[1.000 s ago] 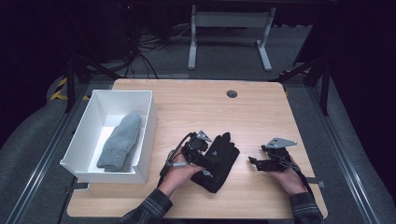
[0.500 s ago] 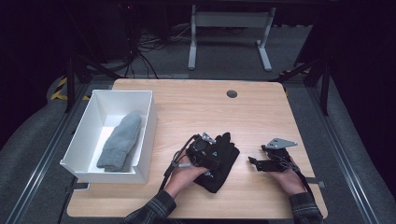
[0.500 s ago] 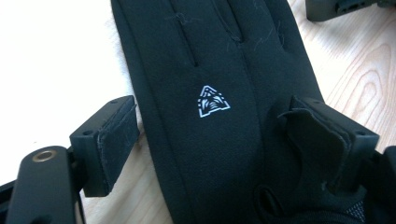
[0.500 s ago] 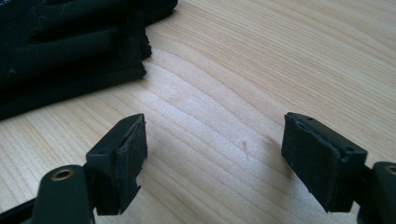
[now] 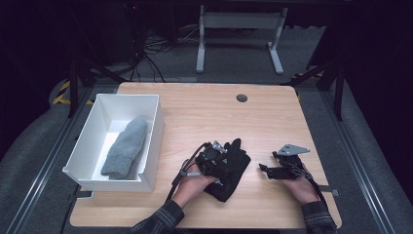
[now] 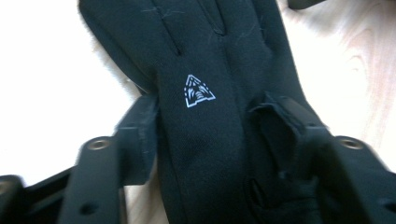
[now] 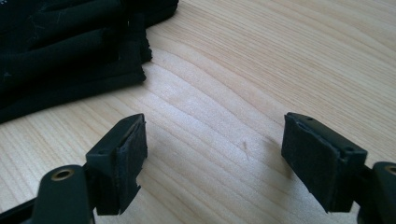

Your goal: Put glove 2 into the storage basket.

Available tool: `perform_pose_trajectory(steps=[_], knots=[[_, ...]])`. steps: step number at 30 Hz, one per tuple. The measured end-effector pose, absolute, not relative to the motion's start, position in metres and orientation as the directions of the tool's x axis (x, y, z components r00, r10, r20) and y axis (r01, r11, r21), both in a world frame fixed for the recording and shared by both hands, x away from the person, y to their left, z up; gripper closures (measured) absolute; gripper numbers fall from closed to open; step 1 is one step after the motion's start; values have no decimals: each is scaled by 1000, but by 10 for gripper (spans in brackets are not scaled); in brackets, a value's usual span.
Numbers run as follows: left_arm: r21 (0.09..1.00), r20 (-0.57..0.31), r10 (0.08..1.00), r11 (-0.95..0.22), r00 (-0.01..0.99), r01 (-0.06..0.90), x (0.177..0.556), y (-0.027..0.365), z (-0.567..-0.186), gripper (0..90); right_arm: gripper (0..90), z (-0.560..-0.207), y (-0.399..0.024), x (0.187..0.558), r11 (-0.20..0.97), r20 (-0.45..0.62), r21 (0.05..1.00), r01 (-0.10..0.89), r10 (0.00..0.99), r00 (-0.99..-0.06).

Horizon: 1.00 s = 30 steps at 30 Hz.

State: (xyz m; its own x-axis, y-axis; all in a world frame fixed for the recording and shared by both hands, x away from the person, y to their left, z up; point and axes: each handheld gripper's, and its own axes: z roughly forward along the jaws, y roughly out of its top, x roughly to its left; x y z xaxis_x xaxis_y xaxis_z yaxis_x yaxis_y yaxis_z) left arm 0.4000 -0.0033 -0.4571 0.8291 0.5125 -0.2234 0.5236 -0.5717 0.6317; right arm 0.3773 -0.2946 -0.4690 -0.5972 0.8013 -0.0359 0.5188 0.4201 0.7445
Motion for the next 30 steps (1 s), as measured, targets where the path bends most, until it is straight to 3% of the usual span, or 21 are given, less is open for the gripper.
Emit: perform_pose_trajectory(steps=[4,8,19,30], knots=[[623,-276,479,-571,833,535,401,-3,-457,576,228,-469,-295,377,420,-36,745,519,802,-597],[615,-266,478,-585,837,529,400,-6,-453,697,228,-469,-295,377,420,-36,745,519,801,-597],[615,-328,460,-559,825,556,402,0,-448,719,177,-469,-294,378,422,-37,738,526,805,-592],[634,-306,452,-560,838,534,395,4,-419,720,170,-469,-294,378,421,-37,737,529,806,-591]])
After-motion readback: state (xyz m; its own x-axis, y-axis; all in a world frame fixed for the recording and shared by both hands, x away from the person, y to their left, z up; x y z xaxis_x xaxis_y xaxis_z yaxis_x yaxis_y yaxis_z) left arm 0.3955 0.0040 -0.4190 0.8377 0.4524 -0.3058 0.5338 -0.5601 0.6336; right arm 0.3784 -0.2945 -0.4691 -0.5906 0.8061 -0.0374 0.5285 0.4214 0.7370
